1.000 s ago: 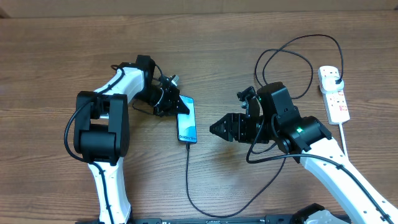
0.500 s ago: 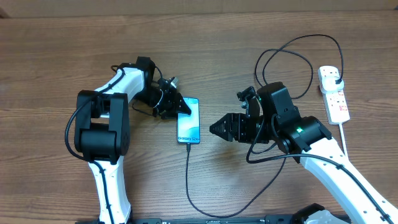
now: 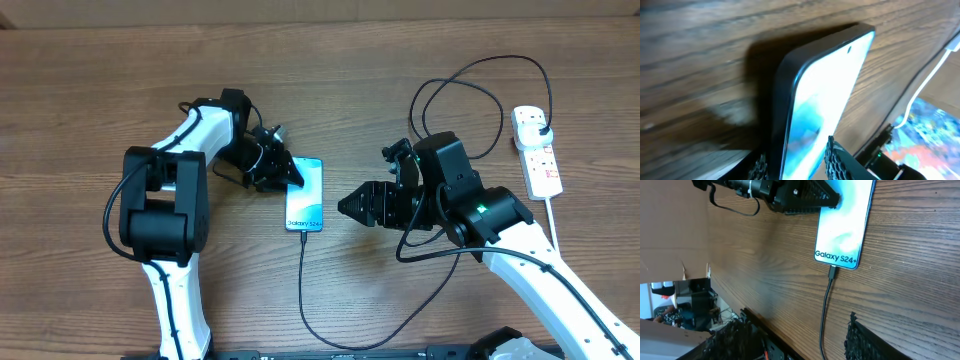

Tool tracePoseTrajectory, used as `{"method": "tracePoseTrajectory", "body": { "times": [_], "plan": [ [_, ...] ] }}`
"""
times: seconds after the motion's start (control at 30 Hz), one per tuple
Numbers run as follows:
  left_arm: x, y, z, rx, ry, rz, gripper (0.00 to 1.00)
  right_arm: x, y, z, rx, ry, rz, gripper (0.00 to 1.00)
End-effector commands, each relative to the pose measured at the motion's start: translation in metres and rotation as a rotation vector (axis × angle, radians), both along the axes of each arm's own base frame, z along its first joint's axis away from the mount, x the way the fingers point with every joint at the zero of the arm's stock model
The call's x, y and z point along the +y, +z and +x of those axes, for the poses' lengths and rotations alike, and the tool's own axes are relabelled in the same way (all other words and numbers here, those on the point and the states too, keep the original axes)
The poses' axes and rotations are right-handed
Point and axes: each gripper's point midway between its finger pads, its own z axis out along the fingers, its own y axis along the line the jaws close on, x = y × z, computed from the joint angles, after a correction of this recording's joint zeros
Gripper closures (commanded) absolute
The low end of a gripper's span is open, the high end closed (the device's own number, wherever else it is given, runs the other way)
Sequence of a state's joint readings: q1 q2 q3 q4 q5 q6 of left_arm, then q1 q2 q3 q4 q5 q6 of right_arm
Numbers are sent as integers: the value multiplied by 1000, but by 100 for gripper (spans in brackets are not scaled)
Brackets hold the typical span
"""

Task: Plug charger to phone and switch on socket
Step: 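Lower the plugged-in smartphone flat onto the table with the left gripper, then open the left gripper and lift it away from the smartphone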

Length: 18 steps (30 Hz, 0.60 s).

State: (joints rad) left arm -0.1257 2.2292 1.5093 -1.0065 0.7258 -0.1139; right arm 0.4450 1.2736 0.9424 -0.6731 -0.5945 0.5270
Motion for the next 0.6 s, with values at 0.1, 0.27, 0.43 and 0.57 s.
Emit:
{"method": "tracePoseTrajectory", "body": {
  "times": [0.1,0.27,0.43,0.57],
  "plan": [
    [57,-49,-10,38,-22,382,61,-2,5,5,-24,-13,-3,35],
    [67,-50,-11,38,-25,437,60,-2,4,5,-22,-12,-9,35],
    [75,-28,-2,19,-17,446,62,-14,-7,7,-16,-57,-84,36],
    [82,17,14,-60,-23,439,63,-25,-16,7,-1,-91,-153,37]
  ]
}}
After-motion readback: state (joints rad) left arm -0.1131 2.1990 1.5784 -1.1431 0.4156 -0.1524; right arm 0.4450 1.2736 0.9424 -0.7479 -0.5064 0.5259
